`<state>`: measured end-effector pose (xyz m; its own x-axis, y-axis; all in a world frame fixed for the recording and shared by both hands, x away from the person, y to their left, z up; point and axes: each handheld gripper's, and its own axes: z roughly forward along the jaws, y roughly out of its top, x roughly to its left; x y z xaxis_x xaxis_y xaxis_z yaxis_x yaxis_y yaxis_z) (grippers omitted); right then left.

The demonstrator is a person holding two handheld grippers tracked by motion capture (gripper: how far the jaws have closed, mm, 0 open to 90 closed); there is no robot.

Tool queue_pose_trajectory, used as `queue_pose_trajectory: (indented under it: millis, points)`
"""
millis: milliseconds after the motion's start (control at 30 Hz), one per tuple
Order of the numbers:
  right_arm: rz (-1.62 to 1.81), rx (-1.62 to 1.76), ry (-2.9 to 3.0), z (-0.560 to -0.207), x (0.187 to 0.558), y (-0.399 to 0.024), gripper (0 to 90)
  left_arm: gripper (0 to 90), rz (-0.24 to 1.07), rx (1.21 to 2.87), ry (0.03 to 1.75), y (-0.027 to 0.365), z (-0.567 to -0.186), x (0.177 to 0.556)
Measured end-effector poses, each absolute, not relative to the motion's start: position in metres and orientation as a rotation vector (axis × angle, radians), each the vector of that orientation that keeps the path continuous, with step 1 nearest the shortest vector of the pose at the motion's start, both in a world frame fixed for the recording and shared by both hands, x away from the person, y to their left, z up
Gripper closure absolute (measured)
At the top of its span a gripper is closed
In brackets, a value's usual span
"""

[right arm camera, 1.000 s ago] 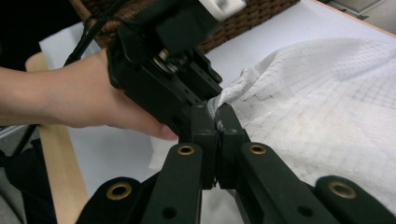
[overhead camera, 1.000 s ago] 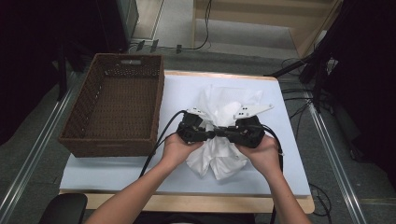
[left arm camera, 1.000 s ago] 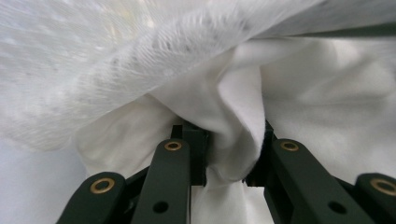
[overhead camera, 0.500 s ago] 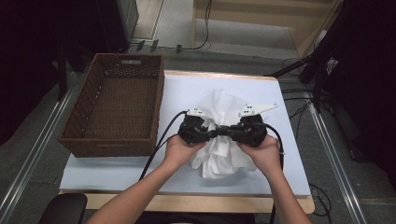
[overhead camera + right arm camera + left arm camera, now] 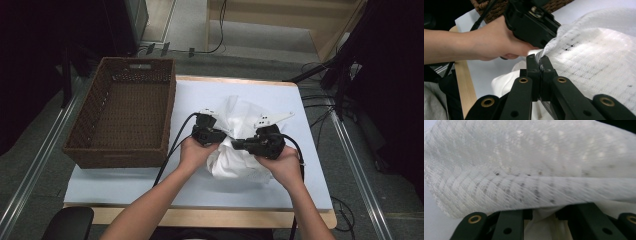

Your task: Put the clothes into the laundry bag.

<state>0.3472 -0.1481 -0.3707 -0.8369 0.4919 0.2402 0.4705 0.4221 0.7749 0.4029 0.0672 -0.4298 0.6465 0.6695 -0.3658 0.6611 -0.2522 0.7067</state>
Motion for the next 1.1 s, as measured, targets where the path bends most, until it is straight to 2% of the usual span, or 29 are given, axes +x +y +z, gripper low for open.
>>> queue_pose_trajectory:
  millis: [67,200,300,367,467,600,867,1100]
  points:
    - [1.423,0.911,2.621,-0.372,0.349,-0.152,90.0,70.6,-0.027,1.963,1.024,0.072,-0.424,0.401]
    - [1.448,0.938,2.586,-0.372,0.351,-0.162,90.0,63.6,0.003,1.995,0.973,0.083,-0.413,0.390]
    - [1.448,0.960,2.570,-0.371,0.352,-0.166,90.0,58.5,-0.010,1.959,0.955,0.097,-0.402,0.381]
    - [1.443,0.964,2.567,-0.371,0.352,-0.166,90.0,51.7,-0.009,1.963,0.961,0.103,-0.395,0.376]
    - [1.437,0.963,2.568,-0.371,0.352,-0.165,90.0,43.1,0.025,2.037,0.958,0.105,-0.390,0.366]
    - [1.427,0.967,2.569,-0.371,0.352,-0.164,90.0,36.0,0.074,2.117,0.923,0.108,-0.397,0.351]
    - [1.428,0.971,2.569,-0.372,0.353,-0.164,90.0,28.5,0.057,2.191,0.928,0.112,-0.422,0.336]
    - [1.425,0.983,2.569,-0.374,0.353,-0.163,90.0,28.8,0.028,2.188,0.958,0.115,-0.451,0.338]
